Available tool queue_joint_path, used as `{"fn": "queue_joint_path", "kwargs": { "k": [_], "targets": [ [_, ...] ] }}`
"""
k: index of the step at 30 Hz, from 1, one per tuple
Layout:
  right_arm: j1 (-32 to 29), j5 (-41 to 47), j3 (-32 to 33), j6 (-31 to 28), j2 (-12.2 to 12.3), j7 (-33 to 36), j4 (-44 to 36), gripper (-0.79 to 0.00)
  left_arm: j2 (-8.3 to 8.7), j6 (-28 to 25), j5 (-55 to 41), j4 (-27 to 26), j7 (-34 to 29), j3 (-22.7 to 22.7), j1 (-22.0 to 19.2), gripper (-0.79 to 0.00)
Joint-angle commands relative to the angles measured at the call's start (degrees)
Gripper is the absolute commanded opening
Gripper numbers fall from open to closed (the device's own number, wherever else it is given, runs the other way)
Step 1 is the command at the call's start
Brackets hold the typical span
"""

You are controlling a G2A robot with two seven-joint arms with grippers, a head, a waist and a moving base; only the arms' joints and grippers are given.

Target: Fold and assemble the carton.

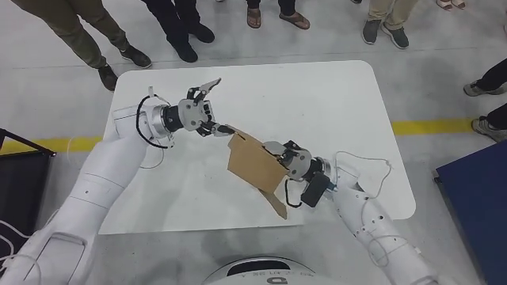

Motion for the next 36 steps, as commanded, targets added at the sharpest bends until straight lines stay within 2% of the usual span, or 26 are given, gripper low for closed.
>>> {"fn": "queue_joint_path", "kwargs": {
  "k": [1, 9, 22, 23, 24, 25, 26, 32, 36],
  "targets": [
    [-0.2, 0.2, 0.2, 0.1, 0.2, -0.1, -0.3, -0.785, 0.34, 0.1, -0.4, -0.9, 0.1, -0.3, 0.8, 0.000],
    [-0.3, -0.2, 0.2, 0.6, 0.8, 0.4, -1.1, -0.785, 1.45, 0.9, -3.0, -5.7, 0.9, 1.4, 2.3, 0.000],
    [-1.1, -0.4, -0.2, 2.1, 1.6, 1.1, -2.4, -0.785, 0.97, 1.4, -0.1, -4.7, 1.4, 5.4, -0.5, 0.000],
    [-1.1, -0.2, -0.1, 2.2, 1.6, 1.0, -2.4, -0.785, 1.00, 1.4, 0.1, -4.6, 1.4, 5.5, -0.6, -0.028],
    [-1.2, -0.1, -0.1, 2.2, 1.7, 1.0, -2.4, -0.785, 1.06, 1.3, 0.2, -4.4, 1.3, 5.7, -0.7, -0.105],
    [-1.2, 0.0, -0.1, 2.3, 1.8, 1.0, -2.4, -0.785, 1.15, 1.3, 0.5, -4.4, 1.3, 5.9, -0.8, -0.203],
    [-1.2, 0.1, -0.1, 2.3, 1.8, 1.0, -2.4, -0.785, 1.25, 1.3, 0.6, -4.4, 1.3, 6.1, -0.8, -0.394],
    [-1.1, 0.4, -0.2, 2.6, 2.1, 1.1, -2.5, -0.785, 2.22, 1.8, 1.2, -5.3, 1.8, 8.3, -1.4, -0.640],
    [-0.7, 0.6, -0.5, 2.8, 2.2, 1.1, -2.2, -0.785, 3.00, 1.9, 0.9, -5.4, 1.9, 9.7, -1.9, -0.739]
  ]
}}
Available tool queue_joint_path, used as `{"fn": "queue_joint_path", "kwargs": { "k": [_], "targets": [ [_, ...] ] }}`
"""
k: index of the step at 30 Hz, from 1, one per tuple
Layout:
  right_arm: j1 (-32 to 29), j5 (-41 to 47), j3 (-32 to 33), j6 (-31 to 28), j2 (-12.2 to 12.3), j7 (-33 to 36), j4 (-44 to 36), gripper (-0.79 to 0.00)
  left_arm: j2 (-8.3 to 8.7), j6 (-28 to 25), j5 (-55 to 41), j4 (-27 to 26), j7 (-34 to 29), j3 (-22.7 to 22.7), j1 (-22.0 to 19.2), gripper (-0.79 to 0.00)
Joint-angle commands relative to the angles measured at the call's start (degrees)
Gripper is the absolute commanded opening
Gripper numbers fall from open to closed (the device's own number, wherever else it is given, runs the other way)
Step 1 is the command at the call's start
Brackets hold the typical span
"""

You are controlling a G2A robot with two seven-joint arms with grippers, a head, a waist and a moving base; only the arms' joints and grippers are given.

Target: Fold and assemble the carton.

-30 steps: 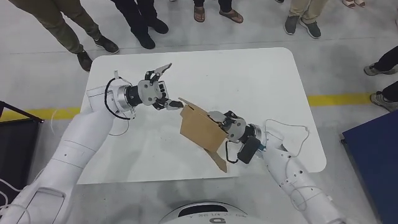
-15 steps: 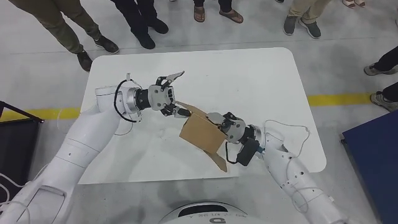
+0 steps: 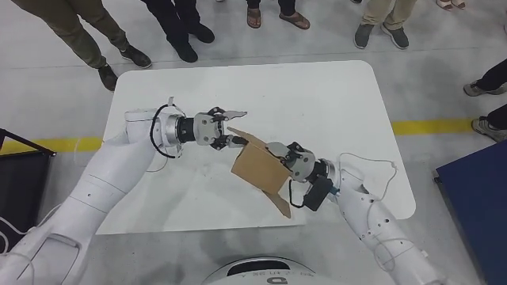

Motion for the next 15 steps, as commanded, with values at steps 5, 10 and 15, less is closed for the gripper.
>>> {"fn": "queue_joint_path", "kwargs": {
  "k": [5, 10, 15],
  "targets": [
    [0.5, 0.6, -0.2, 0.4, 0.2, 0.3, 0.5, -0.785, 1.53, 0.0, 0.1, 0.1, 0.0, 1.5, -0.9, -0.785],
    [0.7, 1.6, -0.1, 0.9, 0.3, 0.4, 1.0, -0.785, 3.20, 0.0, -0.7, -0.8, 0.0, 2.8, -1.3, -0.785],
    [1.3, 1.9, -0.4, 0.9, 0.4, 0.7, 1.3, -0.785, 5.11, 0.8, -2.4, -2.5, 0.8, 5.5, -2.1, -0.711]
  ]
}}
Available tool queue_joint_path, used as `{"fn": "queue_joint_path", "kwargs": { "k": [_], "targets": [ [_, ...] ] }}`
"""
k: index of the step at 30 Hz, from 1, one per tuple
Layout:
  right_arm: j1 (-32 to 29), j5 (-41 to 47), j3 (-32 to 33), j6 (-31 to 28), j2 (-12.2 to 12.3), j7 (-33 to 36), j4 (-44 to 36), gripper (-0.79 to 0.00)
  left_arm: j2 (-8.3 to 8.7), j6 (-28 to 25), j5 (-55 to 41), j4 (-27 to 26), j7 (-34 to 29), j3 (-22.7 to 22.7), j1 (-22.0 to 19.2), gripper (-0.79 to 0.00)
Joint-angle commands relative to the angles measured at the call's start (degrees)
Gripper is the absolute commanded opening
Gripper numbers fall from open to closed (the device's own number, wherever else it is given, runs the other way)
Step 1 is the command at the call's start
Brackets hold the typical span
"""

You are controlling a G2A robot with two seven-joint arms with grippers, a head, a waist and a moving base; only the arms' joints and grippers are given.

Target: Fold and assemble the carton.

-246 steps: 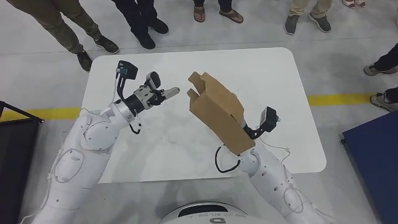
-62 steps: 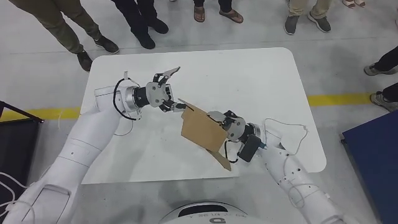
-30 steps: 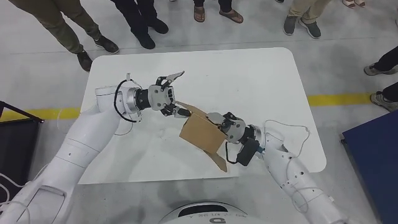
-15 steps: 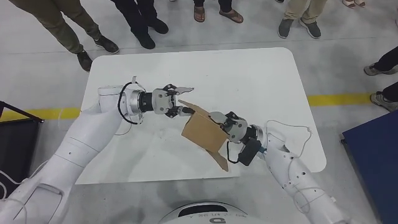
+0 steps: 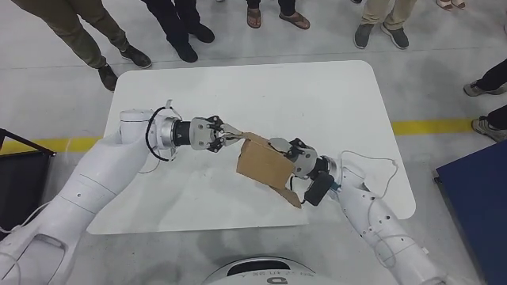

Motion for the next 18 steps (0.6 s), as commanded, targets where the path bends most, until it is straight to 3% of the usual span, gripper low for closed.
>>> {"fn": "queue_joint_path", "kwargs": {
  "k": [1, 5, 8, 9, 12, 13, 18],
  "targets": [
    [0.2, 0.1, -0.2, 0.0, 0.0, 0.2, 0.0, -0.785, 0.73, 0.2, -0.8, -0.5, 0.2, 1.2, -0.4, -0.653],
    [0.8, 0.6, -0.5, 0.0, 0.0, 0.7, 0.5, -0.785, 2.23, 0.0, -2.2, -1.1, 0.0, 3.4, -1.6, -0.453],
    [1.1, 1.1, -0.7, 0.1, 0.0, 1.1, 0.7, -0.785, 3.27, -0.5, -3.0, -1.1, -0.5, 4.8, -2.6, -0.397],
    [1.2, 1.3, -0.7, 0.2, 0.0, 1.1, 0.8, -0.785, 3.59, -0.6, -3.3, -1.1, -0.6, 5.3, -2.9, -0.286],
    [1.4, 1.9, -0.8, 0.2, 0.1, 1.3, 1.0, -0.785, 4.47, -0.9, -4.5, -0.9, -0.9, 6.8, -3.9, -0.320],
    [1.5, 1.9, -0.8, 0.3, 0.1, 1.4, 1.0, -0.785, 4.75, -1.0, -5.1, -1.0, -1.0, 7.3, -4.2, -0.403],
    [2.0, 2.5, -1.2, 0.1, 0.1, 2.1, 0.9, -0.785, 6.41, -0.5, -7.1, -1.8, -0.5, 10.6, -6.0, -0.443]
  ]
}}
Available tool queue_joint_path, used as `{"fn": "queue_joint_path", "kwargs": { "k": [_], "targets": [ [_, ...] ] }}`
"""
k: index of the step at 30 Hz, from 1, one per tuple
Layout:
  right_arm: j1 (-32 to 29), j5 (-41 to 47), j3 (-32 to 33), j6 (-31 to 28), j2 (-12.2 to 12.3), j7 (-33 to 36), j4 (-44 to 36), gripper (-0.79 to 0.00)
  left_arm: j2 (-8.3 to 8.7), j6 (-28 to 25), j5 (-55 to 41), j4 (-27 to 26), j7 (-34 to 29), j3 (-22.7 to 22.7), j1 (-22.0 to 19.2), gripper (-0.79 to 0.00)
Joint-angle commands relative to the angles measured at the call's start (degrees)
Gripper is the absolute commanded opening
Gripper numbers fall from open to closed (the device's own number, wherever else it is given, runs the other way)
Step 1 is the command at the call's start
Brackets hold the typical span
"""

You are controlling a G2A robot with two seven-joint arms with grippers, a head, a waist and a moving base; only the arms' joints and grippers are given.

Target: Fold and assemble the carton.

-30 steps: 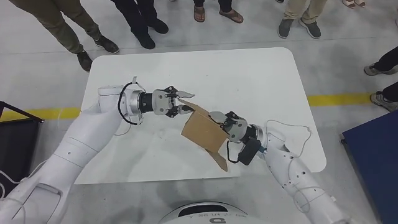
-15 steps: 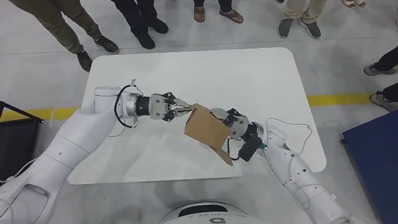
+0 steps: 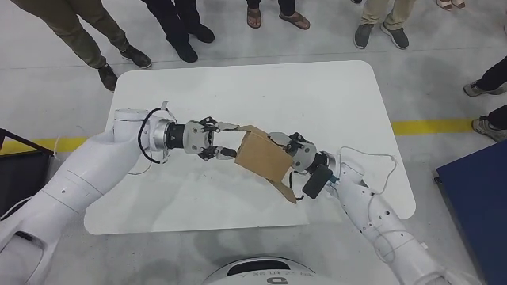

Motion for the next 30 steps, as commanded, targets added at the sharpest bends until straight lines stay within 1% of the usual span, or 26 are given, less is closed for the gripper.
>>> {"fn": "queue_joint_path", "kwargs": {
  "k": [1, 2, 5, 7, 9, 11, 12, 13, 15, 18, 19, 21, 22, 25, 30],
  "targets": [
    [0.2, 0.1, -0.2, -0.1, 0.0, 0.2, -0.1, -0.785, 0.66, 0.4, -0.8, -0.5, 0.4, 1.5, -0.8, -0.453],
    [0.3, 0.2, -0.3, -0.1, 0.0, 0.3, 0.0, -0.785, 1.00, 0.5, -1.2, -0.8, 0.5, 2.3, -1.2, -0.474],
    [0.8, 0.4, -0.5, -0.2, 0.0, 0.4, 0.1, -0.785, 1.91, 0.5, -2.5, -1.2, 0.5, 4.4, -2.6, -0.489],
    [1.1, 0.6, -0.7, -0.3, 0.0, 0.6, 0.1, -0.785, 2.46, 0.3, -3.2, -1.1, 0.3, 5.6, -3.6, -0.483],
    [1.4, 0.8, -0.8, -0.3, 0.0, 0.7, 0.3, -0.785, 2.98, -0.3, -3.8, -0.9, -0.3, 6.5, -4.5, -0.449],
    [1.6, 0.9, -1.0, -0.4, 0.0, 0.8, 0.5, -0.785, 3.48, -0.6, -4.2, -0.8, -0.6, 7.6, -5.3, -0.434],
    [1.8, 1.0, -1.1, -0.4, 0.0, 0.8, 0.6, -0.785, 3.70, -0.7, -4.5, -0.9, -0.7, 8.1, -5.6, -0.403],
    [1.9, 1.0, -1.2, -0.4, -0.1, 1.0, 0.7, -0.785, 3.91, -0.7, -4.8, -1.1, -0.7, 8.9, -6.0, -0.394],
    [2.2, 1.1, -1.3, -0.4, -0.1, 1.1, 0.8, -0.785, 4.31, -0.8, -5.8, -1.4, -0.8, 10.3, -6.8, -0.317],
    [2.7, 1.1, -1.6, -0.6, -0.1, 1.3, 0.9, -0.785, 4.84, -0.4, -7.3, -1.8, -0.4, 12.7, -8.1, -0.246],
    [2.8, 1.2, -1.6, -0.6, -0.1, 1.4, 1.0, -0.785, 5.01, -0.3, -8.0, -1.8, -0.3, 13.4, -8.6, -0.249],
    [3.0, 1.2, -1.7, -0.6, -0.1, 1.4, 1.1, -0.785, 5.40, -0.1, -8.7, -1.8, -0.1, 14.9, -9.6, -0.231],
    [3.1, 1.2, -1.8, -0.6, -0.1, 1.4, 1.1, -0.785, 5.59, -0.2, -9.0, -1.6, -0.2, 15.5, -10.2, -0.185],
    [3.3, 1.1, -2.0, -0.6, 0.0, 1.3, 1.0, -0.785, 5.90, 0.0, -9.3, -1.2, 0.0, 17.3, -11.7, -0.194],
    [3.5, 1.1, -2.2, -0.4, 0.0, 0.9, 0.9, -0.785, 5.38, 0.2, -9.5, -1.2, 0.2, 20.4, -13.7, -0.274]
  ]
}}
